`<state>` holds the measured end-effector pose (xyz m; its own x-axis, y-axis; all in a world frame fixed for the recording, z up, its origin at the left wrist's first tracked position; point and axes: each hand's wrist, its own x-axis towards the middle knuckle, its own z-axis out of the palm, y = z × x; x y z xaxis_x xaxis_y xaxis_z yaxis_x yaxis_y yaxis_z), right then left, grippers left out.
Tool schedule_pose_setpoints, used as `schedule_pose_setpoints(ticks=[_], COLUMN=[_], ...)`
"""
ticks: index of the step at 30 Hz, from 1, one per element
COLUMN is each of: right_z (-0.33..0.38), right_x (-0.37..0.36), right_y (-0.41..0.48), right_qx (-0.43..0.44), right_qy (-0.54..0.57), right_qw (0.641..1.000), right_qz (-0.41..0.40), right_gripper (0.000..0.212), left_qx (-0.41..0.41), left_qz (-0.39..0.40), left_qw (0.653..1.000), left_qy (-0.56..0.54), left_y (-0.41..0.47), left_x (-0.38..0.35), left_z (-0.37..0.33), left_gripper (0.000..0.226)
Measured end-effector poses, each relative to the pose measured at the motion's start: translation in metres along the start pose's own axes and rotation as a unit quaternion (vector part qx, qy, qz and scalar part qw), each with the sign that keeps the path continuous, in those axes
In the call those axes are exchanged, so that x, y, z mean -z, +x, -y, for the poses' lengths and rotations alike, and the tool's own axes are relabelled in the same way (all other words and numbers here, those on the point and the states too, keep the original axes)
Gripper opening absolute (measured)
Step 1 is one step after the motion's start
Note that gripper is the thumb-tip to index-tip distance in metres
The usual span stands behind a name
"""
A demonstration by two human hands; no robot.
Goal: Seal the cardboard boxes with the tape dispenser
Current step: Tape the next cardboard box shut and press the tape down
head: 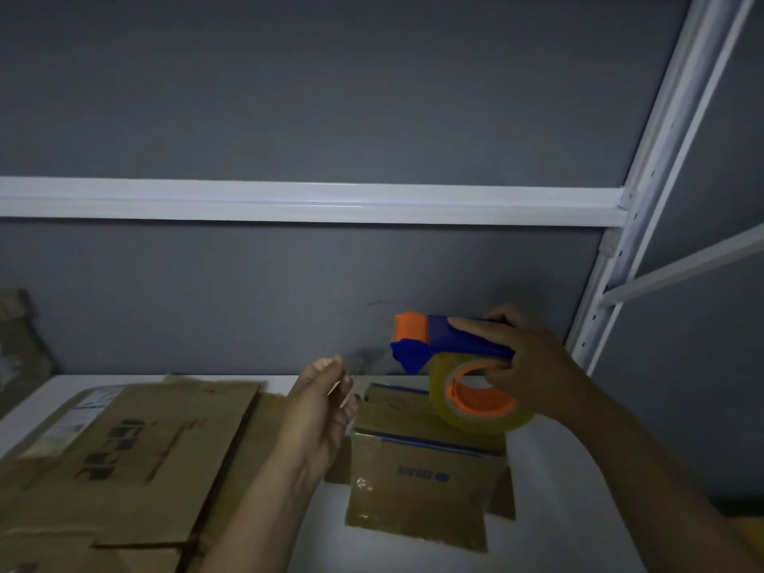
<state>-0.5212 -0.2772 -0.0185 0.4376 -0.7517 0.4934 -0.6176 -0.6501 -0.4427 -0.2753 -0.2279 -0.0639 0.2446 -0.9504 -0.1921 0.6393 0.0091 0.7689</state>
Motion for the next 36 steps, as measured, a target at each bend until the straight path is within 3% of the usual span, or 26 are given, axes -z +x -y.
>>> schedule_pose_setpoints(ticks=[4,9,12,21,28,33,36], right_z=[-0.001,-0.002,-0.003,-0.002,-0.004,0.006,0.008], right_x=[0.0,-0.003,-0.006,0.035,0.032,0.036,0.039], right_y=[0.0,-0.001,-0.001,-0.016,-0.027,-0.023,-0.025], right_qx=[0.0,-0.011,-0.012,-0.002,-0.001,0.027,0.023], right_qy=[-0.026,-0.007,-0.015,-0.157,-0.191,-0.248,-0.266], right_qw=[1.0,1.0,1.0,0.986,0.976,0.959,0.952], right_qz=[0.013,-0.003,-0.002,0.049,0.1,0.131,0.15], right_gripper=[0.081,0.083,0.083,0.073,0.079,0.068,0.064], left_qx=[-0.017,-0.111,-0.082,-0.023,0.036,0.036,0.036], left_qz=[0.044,0.091,0.115,0.078,0.016,-0.03,-0.027], left_qw=[0.998,0.99,0.99,0.997,0.998,0.998,0.997], left_qy=[-0.044,-0.012,-0.027,-0.013,-0.057,0.05,0.062], left_y=[-0.002,-0.006,-0.011,-0.006,0.0,0.0,-0.001], left_x=[-0.003,-0.005,-0.011,0.001,-0.003,-0.011,-0.012], left_z=[0.004,0.005,0.014,0.023,0.019,0.014,0.013], left_gripper=[0.018,0.025,0.026,0.033,0.008,0.007,0.009])
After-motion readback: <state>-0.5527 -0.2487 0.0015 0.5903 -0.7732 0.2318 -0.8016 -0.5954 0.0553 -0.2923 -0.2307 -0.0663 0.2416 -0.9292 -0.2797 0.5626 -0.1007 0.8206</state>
